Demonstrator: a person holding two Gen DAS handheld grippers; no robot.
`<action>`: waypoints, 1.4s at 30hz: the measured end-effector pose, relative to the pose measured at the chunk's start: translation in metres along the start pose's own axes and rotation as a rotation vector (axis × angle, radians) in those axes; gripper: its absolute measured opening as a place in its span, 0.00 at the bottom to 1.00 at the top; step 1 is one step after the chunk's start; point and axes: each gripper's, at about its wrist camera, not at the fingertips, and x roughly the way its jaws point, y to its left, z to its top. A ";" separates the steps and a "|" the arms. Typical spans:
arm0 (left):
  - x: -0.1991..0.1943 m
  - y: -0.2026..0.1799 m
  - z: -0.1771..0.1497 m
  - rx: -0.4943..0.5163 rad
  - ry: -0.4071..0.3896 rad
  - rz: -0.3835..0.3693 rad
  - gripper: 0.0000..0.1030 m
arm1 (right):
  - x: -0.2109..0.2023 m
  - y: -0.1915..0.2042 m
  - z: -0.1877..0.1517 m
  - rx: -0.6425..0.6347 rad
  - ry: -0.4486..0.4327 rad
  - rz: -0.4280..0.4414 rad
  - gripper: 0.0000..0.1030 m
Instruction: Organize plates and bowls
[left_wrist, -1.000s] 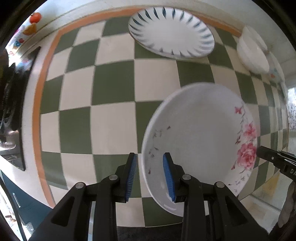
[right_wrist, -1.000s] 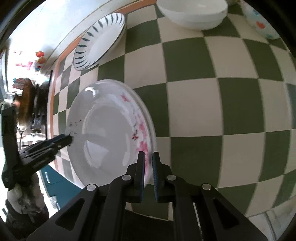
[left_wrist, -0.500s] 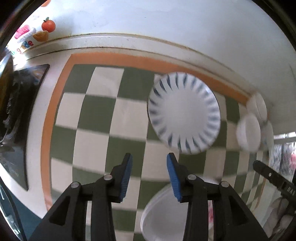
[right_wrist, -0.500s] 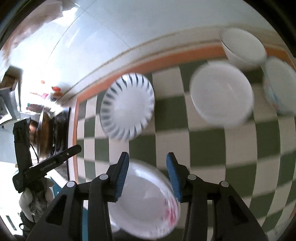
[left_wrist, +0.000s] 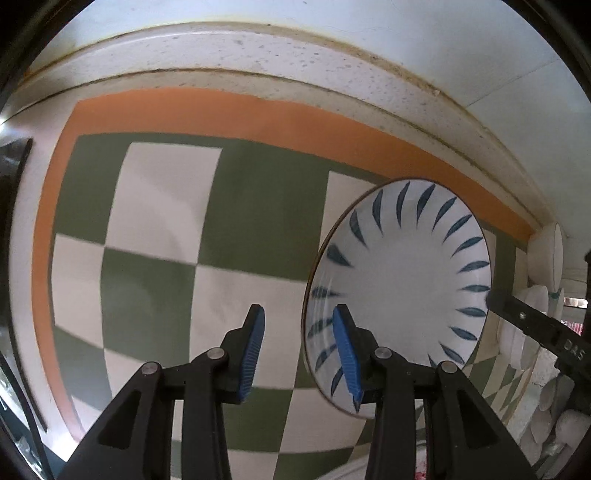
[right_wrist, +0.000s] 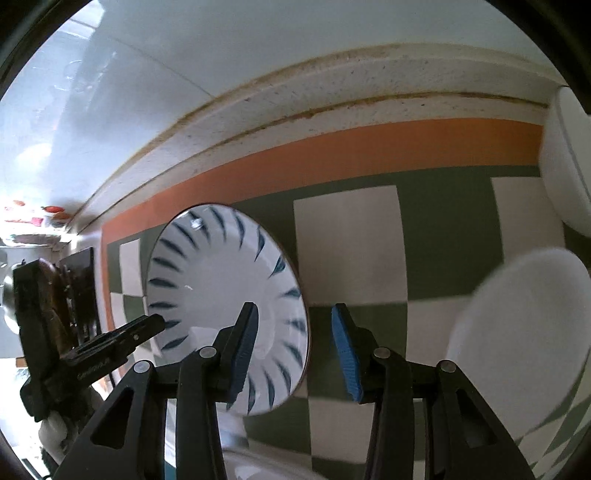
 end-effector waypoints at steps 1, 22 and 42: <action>0.002 -0.001 0.002 0.005 -0.002 -0.007 0.26 | 0.004 -0.002 0.002 0.003 0.005 -0.002 0.30; -0.012 -0.030 -0.001 0.059 -0.047 0.024 0.12 | 0.001 0.008 -0.007 -0.067 -0.006 0.003 0.09; -0.077 -0.043 -0.115 0.141 -0.104 -0.016 0.12 | -0.088 -0.003 -0.148 -0.078 -0.078 0.046 0.07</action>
